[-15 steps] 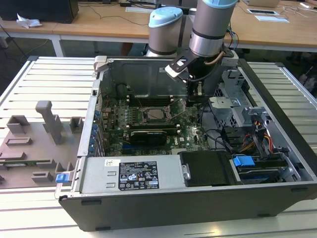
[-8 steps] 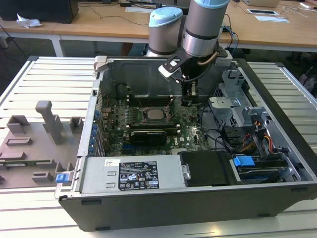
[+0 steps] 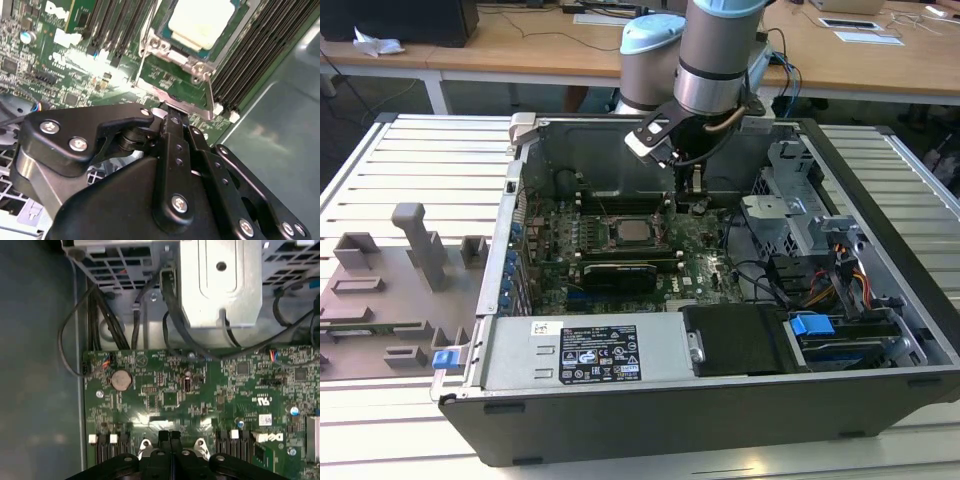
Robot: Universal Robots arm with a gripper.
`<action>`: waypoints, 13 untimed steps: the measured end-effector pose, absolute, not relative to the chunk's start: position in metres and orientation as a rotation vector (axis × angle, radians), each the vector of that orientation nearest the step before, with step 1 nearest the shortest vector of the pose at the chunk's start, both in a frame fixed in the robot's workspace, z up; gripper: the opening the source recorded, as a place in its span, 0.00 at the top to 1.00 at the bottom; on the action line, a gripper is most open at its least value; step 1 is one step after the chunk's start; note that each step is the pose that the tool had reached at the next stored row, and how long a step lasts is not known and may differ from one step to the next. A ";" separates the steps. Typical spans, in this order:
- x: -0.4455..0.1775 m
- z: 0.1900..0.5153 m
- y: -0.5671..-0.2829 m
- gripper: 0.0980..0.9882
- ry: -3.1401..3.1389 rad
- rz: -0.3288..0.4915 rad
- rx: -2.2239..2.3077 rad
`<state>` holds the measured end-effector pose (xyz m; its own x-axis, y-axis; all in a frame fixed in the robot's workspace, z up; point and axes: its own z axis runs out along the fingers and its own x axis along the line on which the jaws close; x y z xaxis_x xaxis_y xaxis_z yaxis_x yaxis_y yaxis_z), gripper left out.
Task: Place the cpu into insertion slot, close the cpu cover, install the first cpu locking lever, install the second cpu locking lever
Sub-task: 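Close the cpu cover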
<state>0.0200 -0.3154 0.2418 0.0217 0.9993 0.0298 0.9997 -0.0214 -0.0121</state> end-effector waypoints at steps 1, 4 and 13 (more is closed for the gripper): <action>0.018 0.242 -0.315 0.99 -2.176 -0.021 -2.224; 0.011 0.241 -0.315 0.99 -2.175 -0.024 -2.222; -0.017 0.234 -0.315 0.99 -2.170 -0.034 -2.217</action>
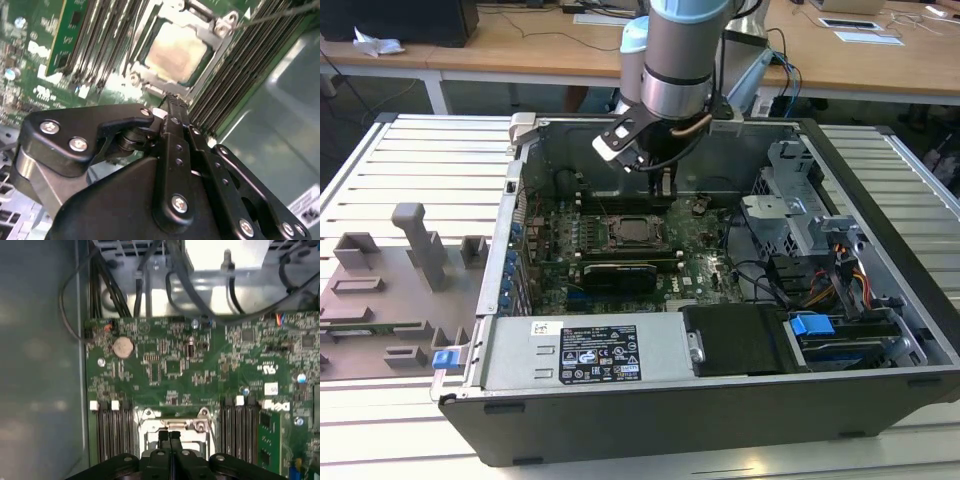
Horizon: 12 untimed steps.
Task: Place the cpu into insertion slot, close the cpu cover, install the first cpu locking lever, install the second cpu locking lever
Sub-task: 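Close the cpu cover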
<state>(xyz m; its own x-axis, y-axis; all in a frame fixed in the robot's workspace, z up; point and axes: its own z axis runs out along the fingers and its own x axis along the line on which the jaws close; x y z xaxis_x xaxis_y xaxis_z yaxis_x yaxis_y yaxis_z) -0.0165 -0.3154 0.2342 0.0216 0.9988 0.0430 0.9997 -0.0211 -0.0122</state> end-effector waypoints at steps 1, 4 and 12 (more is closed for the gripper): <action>-0.020 0.232 -0.315 0.99 -2.170 -0.035 -2.217; -0.029 0.226 -0.315 0.99 -2.170 -0.034 -2.217; -0.070 0.209 -0.316 0.99 -2.169 -0.037 -2.216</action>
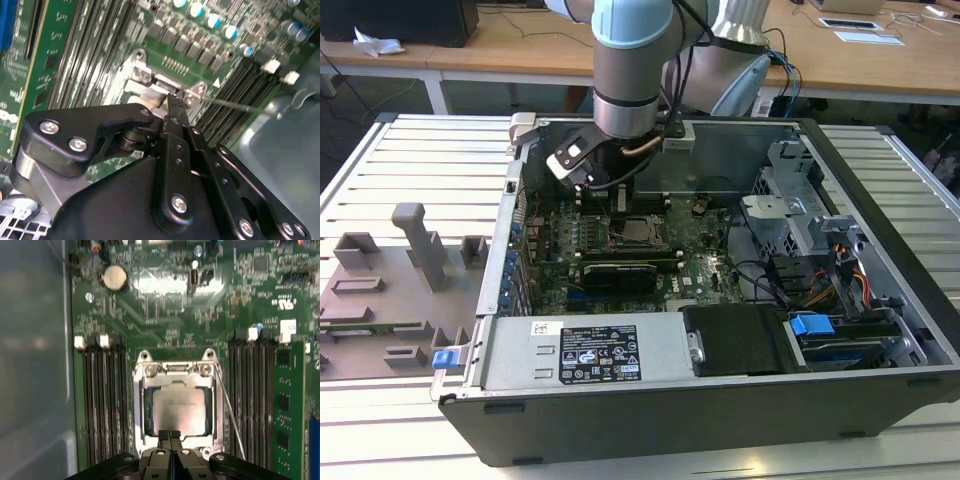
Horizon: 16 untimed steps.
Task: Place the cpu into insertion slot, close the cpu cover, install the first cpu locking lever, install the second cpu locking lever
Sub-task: 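Close the cpu cover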
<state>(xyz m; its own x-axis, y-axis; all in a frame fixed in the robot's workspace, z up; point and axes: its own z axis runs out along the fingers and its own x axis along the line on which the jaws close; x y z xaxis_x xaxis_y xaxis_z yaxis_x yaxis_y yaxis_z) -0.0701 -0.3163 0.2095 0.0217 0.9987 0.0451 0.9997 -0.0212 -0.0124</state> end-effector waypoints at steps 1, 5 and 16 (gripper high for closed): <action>-0.072 0.209 -0.316 0.99 -2.169 -0.037 -2.216; -0.077 0.205 -0.316 0.99 -2.167 -0.040 -2.214; -0.049 0.209 -0.317 0.99 -2.144 -0.054 -2.191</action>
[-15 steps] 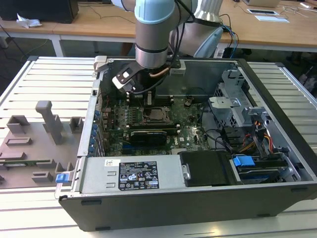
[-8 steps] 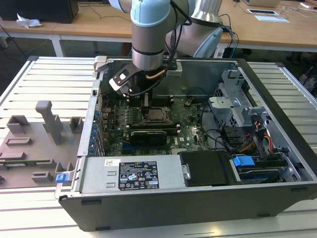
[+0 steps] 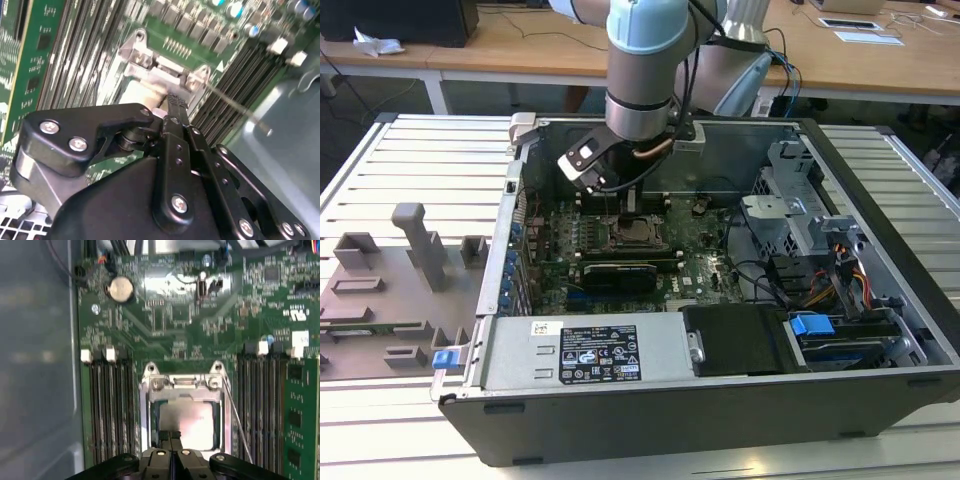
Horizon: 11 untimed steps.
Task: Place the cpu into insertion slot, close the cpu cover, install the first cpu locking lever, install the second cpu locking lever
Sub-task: 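Close the cpu cover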
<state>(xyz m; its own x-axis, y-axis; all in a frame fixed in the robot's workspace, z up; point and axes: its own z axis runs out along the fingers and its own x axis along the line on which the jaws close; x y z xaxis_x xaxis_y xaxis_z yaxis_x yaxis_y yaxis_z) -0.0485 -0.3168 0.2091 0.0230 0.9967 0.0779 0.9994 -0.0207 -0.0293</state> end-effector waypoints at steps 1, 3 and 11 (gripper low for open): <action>-0.045 0.210 -0.317 0.99 -2.143 -0.052 -2.190; -0.043 0.215 -0.317 0.99 -2.141 -0.049 -2.189; -0.042 0.259 -0.317 0.99 -2.141 -0.049 -2.189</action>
